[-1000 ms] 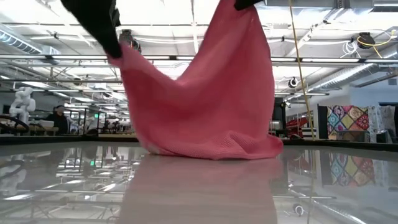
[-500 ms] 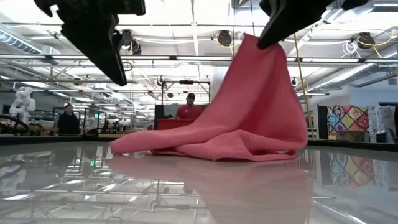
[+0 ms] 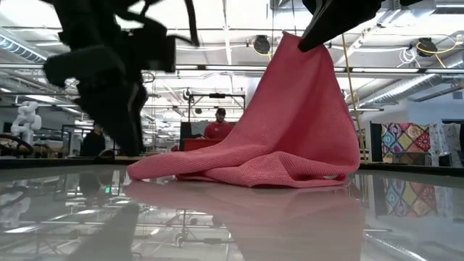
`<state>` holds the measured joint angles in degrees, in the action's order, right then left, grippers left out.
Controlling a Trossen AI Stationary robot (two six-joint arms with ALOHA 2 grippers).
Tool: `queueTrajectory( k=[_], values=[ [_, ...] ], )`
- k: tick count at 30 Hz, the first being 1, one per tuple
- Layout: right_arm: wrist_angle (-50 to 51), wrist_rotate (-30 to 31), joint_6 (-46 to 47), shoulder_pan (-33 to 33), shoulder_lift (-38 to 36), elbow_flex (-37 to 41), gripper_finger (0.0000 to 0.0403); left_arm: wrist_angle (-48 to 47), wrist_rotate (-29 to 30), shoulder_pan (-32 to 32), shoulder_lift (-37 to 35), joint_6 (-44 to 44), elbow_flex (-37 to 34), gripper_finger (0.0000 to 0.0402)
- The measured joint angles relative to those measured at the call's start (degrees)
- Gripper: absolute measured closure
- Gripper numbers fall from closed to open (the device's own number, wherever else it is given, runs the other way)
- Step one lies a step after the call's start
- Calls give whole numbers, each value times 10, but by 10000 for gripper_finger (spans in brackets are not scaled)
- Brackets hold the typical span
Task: Roll towel
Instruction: Fold the pink towel
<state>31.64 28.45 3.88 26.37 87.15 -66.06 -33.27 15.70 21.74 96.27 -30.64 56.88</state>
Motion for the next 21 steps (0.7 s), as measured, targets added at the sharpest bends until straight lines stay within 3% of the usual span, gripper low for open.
queueTrajectory(
  k=[8, 15, 21],
  values=[
    [-2, 0, 0, 0, 0, 0, 403, 90, -66, -16, 22, 26, -30, 211],
    [-1, 0, -3, 0, 0, 0, 403, 106, -100, -16, 21, 29, -31, 214],
    [-1, 0, -5, 0, 0, 0, 403, 133, -150, -16, 21, 30, -31, 269]
  ],
)
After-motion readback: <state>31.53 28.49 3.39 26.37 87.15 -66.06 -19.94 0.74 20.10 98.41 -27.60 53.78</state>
